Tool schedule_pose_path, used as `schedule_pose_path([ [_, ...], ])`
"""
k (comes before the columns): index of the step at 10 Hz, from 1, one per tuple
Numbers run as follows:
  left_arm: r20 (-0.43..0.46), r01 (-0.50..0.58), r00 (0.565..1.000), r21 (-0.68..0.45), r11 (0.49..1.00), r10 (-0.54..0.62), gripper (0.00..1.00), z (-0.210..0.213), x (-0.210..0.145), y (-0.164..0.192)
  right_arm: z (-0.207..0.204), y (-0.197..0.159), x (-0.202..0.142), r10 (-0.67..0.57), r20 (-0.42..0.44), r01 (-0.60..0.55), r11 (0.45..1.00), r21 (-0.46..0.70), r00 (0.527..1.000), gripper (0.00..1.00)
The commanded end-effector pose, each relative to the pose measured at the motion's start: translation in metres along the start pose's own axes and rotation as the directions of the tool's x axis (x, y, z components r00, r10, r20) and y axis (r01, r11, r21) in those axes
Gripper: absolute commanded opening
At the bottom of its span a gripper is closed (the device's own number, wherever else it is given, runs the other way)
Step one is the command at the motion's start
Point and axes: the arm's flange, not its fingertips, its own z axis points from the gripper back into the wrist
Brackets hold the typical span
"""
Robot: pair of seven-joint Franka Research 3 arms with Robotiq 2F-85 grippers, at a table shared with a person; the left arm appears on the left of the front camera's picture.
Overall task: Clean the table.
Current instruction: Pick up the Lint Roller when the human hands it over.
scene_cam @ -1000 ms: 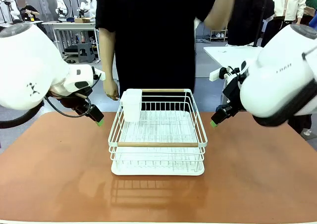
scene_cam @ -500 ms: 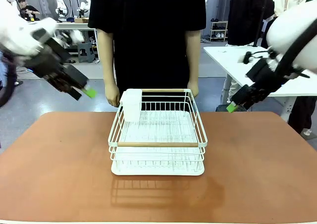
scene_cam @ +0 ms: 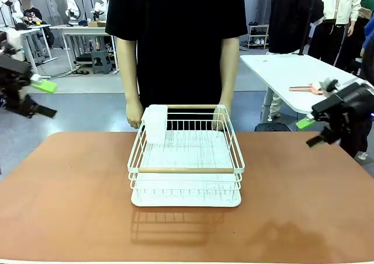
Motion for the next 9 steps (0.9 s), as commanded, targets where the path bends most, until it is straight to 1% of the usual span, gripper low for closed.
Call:
schedule_pose_path([
  [1, 0.071, -0.070, 0.995, -0.011, 0.998, 0.070, 1.00, 0.016, -0.029, 0.019, 0.020, -0.006, 0.001, -0.175, 0.027, 0.173, 0.983, 0.055, 0.984, 1.00],
  [2, -0.010, -0.022, 1.000, 0.154, 0.988, 0.024, 1.00, 0.005, -0.031, 0.025, 0.018, -0.002, 0.002, -0.172, -0.043, 0.173, 0.985, 0.020, 0.984, 1.00],
  [3, 0.038, -0.055, 0.998, -0.014, 0.998, 0.055, 1.00, 0.020, -0.009, 0.015, 0.013, -0.015, -0.009, -0.087, 0.007, 0.087, 0.996, 0.028, 0.996, 1.00],
  [6, 0.038, -0.055, 0.998, -0.014, 0.998, 0.055, 1.00, 0.020, -0.009, 0.015, 0.013, -0.015, -0.009, -0.087, 0.007, 0.087, 0.996, 0.028, 0.996, 1.00],
  [7, 0.030, -0.077, 0.997, 0.019, 0.997, 0.077, 1.00, 0.018, -0.011, 0.021, 0.016, -0.016, -0.008, -0.119, -0.010, 0.119, 0.992, 0.028, 0.993, 1.00],
  [8, 0.044, -0.133, 0.990, -0.068, 0.989, 0.136, 1.00, 0.046, -0.017, 0.035, 0.036, -0.042, -0.008, -0.200, -0.070, 0.207, 0.971, 0.118, 0.977, 1.00],
  [9, 0.042, -0.153, 0.986, -0.158, 0.976, 0.161, 1.00, 0.075, -0.024, 0.042, 0.055, -0.065, -0.008, -0.251, -0.106, 0.267, 0.945, 0.187, 0.962, 1.00],
])
